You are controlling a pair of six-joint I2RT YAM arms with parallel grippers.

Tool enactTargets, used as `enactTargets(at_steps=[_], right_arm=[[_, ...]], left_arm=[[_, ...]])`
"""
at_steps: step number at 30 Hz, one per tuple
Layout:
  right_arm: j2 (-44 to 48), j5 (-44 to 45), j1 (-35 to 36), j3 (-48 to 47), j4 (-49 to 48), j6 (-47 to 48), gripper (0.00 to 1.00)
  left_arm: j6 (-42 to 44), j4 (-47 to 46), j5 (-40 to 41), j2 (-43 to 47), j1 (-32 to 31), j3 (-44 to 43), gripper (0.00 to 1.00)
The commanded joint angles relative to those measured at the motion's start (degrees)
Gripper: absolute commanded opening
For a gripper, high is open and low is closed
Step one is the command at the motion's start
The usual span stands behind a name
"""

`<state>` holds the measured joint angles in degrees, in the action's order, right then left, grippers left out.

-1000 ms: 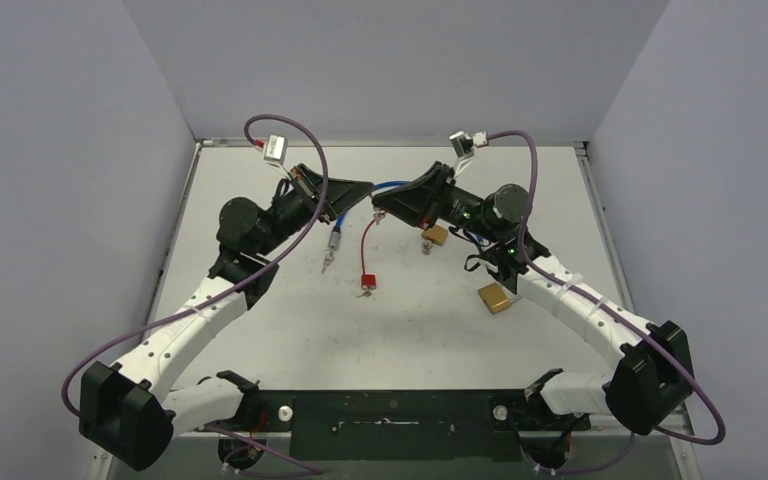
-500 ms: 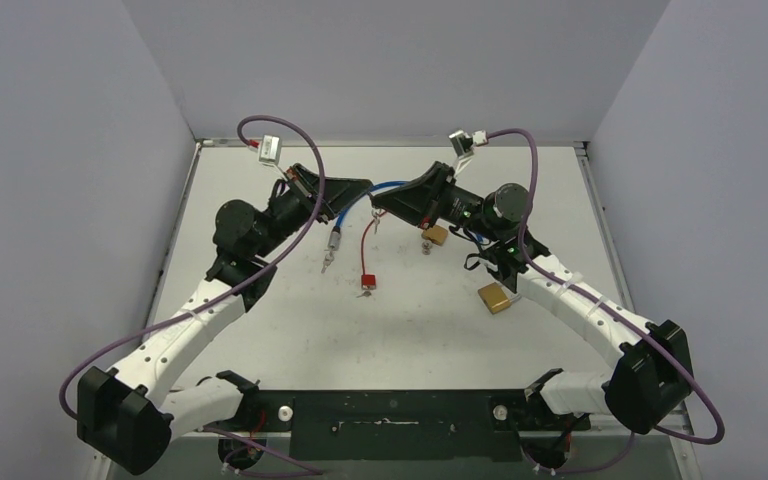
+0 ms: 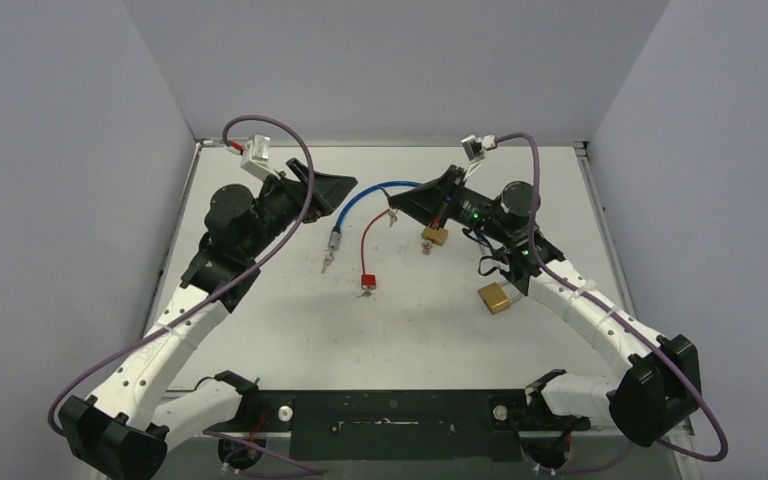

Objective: Unlock with the key

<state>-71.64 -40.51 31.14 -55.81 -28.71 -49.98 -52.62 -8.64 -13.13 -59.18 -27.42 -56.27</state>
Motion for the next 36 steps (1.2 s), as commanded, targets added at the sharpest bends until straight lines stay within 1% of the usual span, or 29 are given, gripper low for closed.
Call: enactTargets(at_steps=[1,3,4,6,7,8,9,12,13,14,16,17,20,22,24,28,32,36], right_arm=[[5.5,2.4,-4.1,1.1,9.3,8.2,0.0],[7.0,3.3,-6.4,1.8,14.3,10.0,0.0],[7.7,4.3,-7.4,2.0,16.7,11.1,0.0],[8.9,6.6,-10.1,2.3,21.5,12.7,0.0],[9.3,7.9,-11.2,2.5,24.1,13.2,0.0],[9.7,9.3,-12.4,2.6,26.3,13.8,0.0],[10.0,10.8,-13.5,2.6,28.1,14.4,0.0],[10.7,17.8,-15.5,2.2,37.3,16.0,0.0],[10.8,20.7,-16.2,2.0,40.2,16.4,0.0],[10.9,23.1,-16.8,2.0,42.5,16.5,0.0],[11.4,27.3,-18.4,2.4,47.3,16.7,0.0],[11.7,29.0,-19.3,2.6,48.9,16.8,0.0],[12.4,32.8,-21.8,3.0,53.5,17.2,0.0],[13.2,34.0,-23.5,3.6,55.5,17.8,0.0],[13.8,35.5,-25.4,4.0,57.2,18.2,0.0],[14.3,38.6,-30.4,3.3,62.4,17.4,0.0],[14.9,40.2,-36.5,2.5,66.5,19.0,0.0],[14.7,48.4,-41.1,1.5,71.4,21.4,0.0]], left_arm=[[17.0,25.0,14.4,1.6,2.0,-8.2,0.73],[20.2,29.9,19.0,1.4,2.5,-9.4,0.77],[20.6,31.9,21.5,1.2,2.8,-9.7,0.85],[21.4,34.2,21.7,0.9,4.1,-8.7,0.94],[23.0,34.6,19.3,1.0,5.2,-7.9,0.97],[26.6,34.2,14.4,1.0,6.8,-7.1,0.97],[27.4,33.3,9.6,1.0,8.4,-6.0,0.97],[25.9,25.2,-3.4,1.5,11.6,0.2,0.97],[25.8,21.9,-5.1,1.5,11.4,1.6,0.97],[25.2,19.9,-5.0,1.5,10.6,2.9,0.97],[26.3,19.0,-0.4,0.7,7.0,3.5,0.97],[27.6,20.0,4.8,-0.4,3.9,2.5,0.97],[31.9,23.6,14.8,-6.1,-6.3,-1.7,0.97],[33.8,23.9,19.2,-10.5,-12.7,-3.5,0.97],[34.8,21.4,22.3,-14.6,-18.1,-4.2,0.97],[36.8,16.4,24.9,-23.0,-26.1,-6.7,0.97],[40.0,10.9,22.7,-31.0,-32.4,-9.9,0.97],[41.5,5.8,20.3,-38.8,-36.8,-14.6,0.97]])
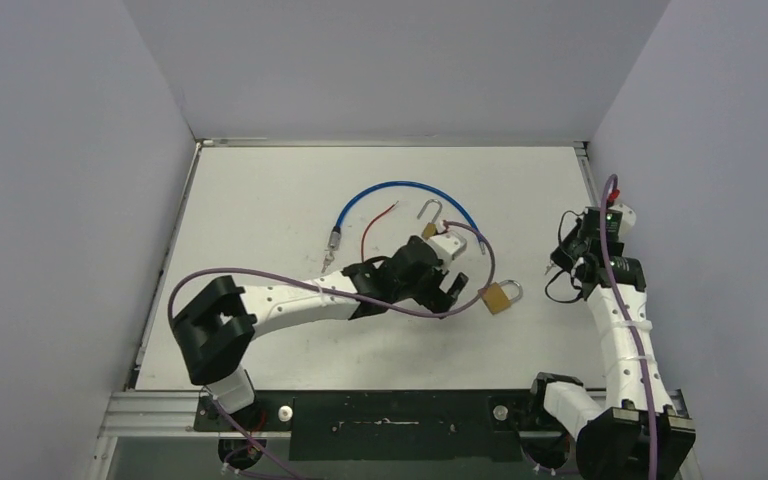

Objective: Unlock with the key

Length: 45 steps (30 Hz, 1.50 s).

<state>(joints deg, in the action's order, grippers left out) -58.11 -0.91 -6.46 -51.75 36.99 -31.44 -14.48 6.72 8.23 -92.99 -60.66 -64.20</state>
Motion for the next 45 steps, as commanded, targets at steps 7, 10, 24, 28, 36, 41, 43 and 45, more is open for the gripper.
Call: enactTargets(at_steps=[7,10,24,28,36,41,43,45], right_arm=[[2.9,15.2,-7.8,-1.8,8.0,-1.5,0.0],[3.1,14.0,-9.0,-0.6,7.9,-1.9,0.0],[0.6,9.2,-11.0,1.5,6.4,-3.4,0.0],[0.7,9.0,-11.1,1.2,6.4,-3.5,0.0],[1.2,7.5,-11.3,2.8,5.5,-3.2,0.0],[1.2,6.5,-11.4,3.5,4.9,-2.8,0.0],[1.2,5.9,-11.4,3.7,4.7,-2.5,0.0],[1.2,5.6,-11.3,3.8,4.5,-2.4,0.0]], left_arm=[[6.8,-10.8,0.7,-19.3,-9.0,-16.8,0.97],[7.0,-12.2,-0.2,-23.0,-10.0,-19.0,0.97],[11.2,-13.7,7.6,-37.3,-9.8,-29.1,0.97],[12.4,-12.7,9.2,-39.7,-9.0,-30.8,0.97],[10.9,-12.9,4.1,-40.8,-6.7,-29.9,0.75],[10.4,-11.3,4.6,-40.5,-6.6,-29.1,0.37],[7.3,-8.8,8.4,-40.1,-6.5,-29.2,0.36],[1.3,-4.8,13.3,-39.4,-5.9,-28.9,0.36]])
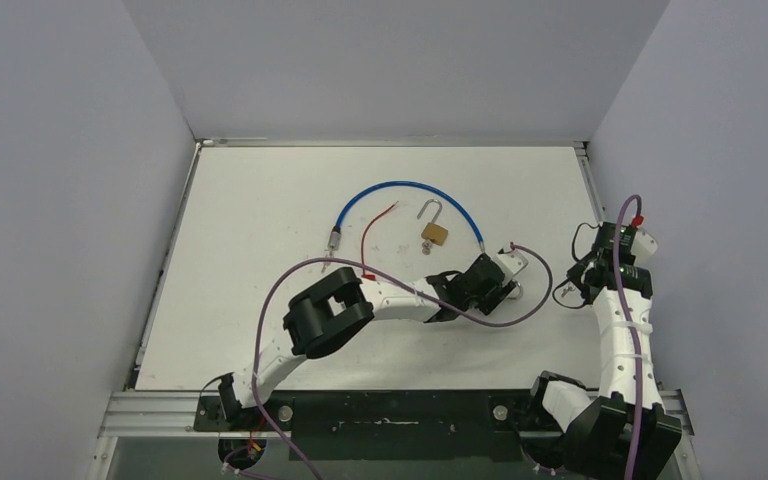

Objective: Unlock with the key

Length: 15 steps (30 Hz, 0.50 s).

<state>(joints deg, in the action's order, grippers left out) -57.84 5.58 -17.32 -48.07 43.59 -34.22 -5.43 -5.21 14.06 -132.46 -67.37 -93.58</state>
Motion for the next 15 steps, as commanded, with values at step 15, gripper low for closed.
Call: enactTargets(at_steps=[15], right_arm=[[1.2,-7.0,0.1,0.7,-4.9,2.8,0.0]], left_arm=[[-47.1,29.3,16.8,12.3,5.8,10.3,0.43]])
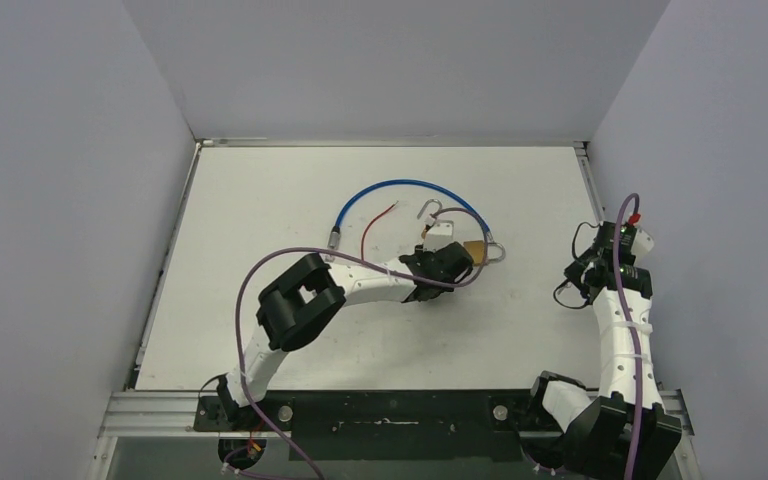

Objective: Unlock with the key

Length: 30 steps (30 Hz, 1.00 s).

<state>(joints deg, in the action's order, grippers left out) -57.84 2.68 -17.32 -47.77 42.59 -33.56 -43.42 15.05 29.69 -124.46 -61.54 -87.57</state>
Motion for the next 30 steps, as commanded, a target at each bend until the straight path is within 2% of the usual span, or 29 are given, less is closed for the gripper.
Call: enactTargets(at_steps=[1,5,8,12,17,21,25,28,30], right_arm=[[1.8,-5.9,0.6,0.7,-4.9,2.8,0.0],[3.1,-14.9,2.7,2.2,-8.7,6.3,0.0],[3.9,-17.4,3.3,3.1,-9.9,7.9,0.0],[5.8,-26.2,4.5,5.2,-13.4,10.6,0.0],[8.9,-36.9,5.4,7.3,-17.8,11.9,0.0],[9.2,-33.4,5.7,7.3,-16.3,11.9,0.0],[7.9,-29.7,5.6,5.3,-13.5,12.0,0.0],[7.5,-26.8,5.6,4.0,-11.8,12.0,0.0],[7.4,-25.3,5.5,3.7,-10.9,11.9,0.0]], left_arm=[[-7.5,6.3,-0.7,5.6,0.2,6.1,0.49],[5.1,-9.9,-13.8,9.7,2.8,10.2,0.72],[15.0,-16.6,-19.5,10.1,5.3,8.3,0.82],[23.7,-22.5,-24.8,7.8,7.9,2.1,0.84],[22.6,-22.6,-34.8,-3.1,12.3,-11.7,0.84],[24.7,-24.5,-43.8,-11.8,12.3,-21.7,0.82],[25.7,-22.5,-48.0,-18.5,12.3,-29.7,0.74],[26.9,-22.8,-47.6,-19.8,11.9,-29.7,0.72],[29.6,-24.4,-45.2,-18.9,11.1,-26.7,0.74]])
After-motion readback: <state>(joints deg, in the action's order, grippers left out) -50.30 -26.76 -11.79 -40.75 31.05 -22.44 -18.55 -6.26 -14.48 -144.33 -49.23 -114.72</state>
